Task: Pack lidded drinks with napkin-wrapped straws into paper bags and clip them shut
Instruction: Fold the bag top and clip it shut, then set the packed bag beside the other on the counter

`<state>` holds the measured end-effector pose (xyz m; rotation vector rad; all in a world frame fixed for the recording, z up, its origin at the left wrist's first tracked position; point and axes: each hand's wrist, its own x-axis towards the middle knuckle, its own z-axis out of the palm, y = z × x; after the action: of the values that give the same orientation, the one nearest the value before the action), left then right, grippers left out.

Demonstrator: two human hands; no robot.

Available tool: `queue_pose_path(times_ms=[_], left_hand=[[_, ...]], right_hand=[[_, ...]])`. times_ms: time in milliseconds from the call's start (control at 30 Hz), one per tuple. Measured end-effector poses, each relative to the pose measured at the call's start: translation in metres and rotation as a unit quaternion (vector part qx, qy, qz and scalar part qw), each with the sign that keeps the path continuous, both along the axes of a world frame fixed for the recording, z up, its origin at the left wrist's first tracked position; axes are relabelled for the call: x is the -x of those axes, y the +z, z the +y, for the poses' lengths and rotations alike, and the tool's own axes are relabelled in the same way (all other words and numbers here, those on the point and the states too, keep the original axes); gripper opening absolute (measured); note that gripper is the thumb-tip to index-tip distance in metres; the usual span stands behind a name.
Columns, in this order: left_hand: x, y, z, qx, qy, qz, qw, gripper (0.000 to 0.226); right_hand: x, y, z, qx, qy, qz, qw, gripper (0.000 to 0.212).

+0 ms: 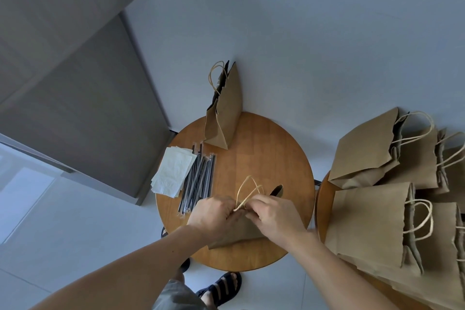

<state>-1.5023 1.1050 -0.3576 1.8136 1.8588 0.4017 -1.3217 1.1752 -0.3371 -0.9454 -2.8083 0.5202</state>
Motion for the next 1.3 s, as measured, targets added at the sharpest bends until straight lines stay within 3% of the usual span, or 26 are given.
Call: queue_pose_path(times_ms=[100,167,300,367,467,600,700,833,967,1300], left_hand=[[0.007,0.005,0.002,0.037,0.016,-0.016,0.999,0.028],[0.018,0.007,-0.003,0.047,0.024,-0.038,0.998,0.031],[0.05,-0.005,-0.026,0.105,0.011,-0.021,0.994,0.065],[0.055,-0.011,-0.036,0.137,0.029,-0.031,0.99,0.057],[0.05,-0.016,-0.043,0.151,0.096,-0.066,0.982,0.031],[0.052,-0.02,-0.048,0.158,0.207,-0.128,0.957,0.023],[0.049,-0.021,-0.051,0.167,0.218,-0.122,0.954,0.029],[0.045,-0.011,-0.053,0.161,0.236,-0.146,0.947,0.017],[0.051,0.022,-0.06,0.1,0.232,-0.203,0.946,0.022],[0.128,0.155,-0.089,-0.161,0.225,-0.302,0.912,0.017]], right_hand=[[-0.018,0.003,0.001,-0.032,-0.024,0.168,0.985,0.021],[-0.035,0.005,0.009,-0.028,-0.06,0.198,0.978,0.035],[-0.062,0.0,0.026,0.166,-0.129,-0.051,0.976,0.102],[-0.064,-0.011,0.031,0.235,-0.115,-0.099,0.96,0.11],[-0.058,-0.021,0.038,0.249,-0.163,-0.042,0.954,0.088],[-0.058,-0.032,0.038,0.273,-0.2,-0.023,0.941,0.039],[-0.057,-0.037,0.03,0.308,-0.236,-0.014,0.922,0.02],[-0.055,-0.038,0.013,0.285,-0.282,0.02,0.916,0.008],[-0.052,-0.016,-0.01,0.209,-0.347,0.139,0.904,0.009],[0.055,0.126,-0.051,0.077,-0.384,0.37,0.842,0.014]])
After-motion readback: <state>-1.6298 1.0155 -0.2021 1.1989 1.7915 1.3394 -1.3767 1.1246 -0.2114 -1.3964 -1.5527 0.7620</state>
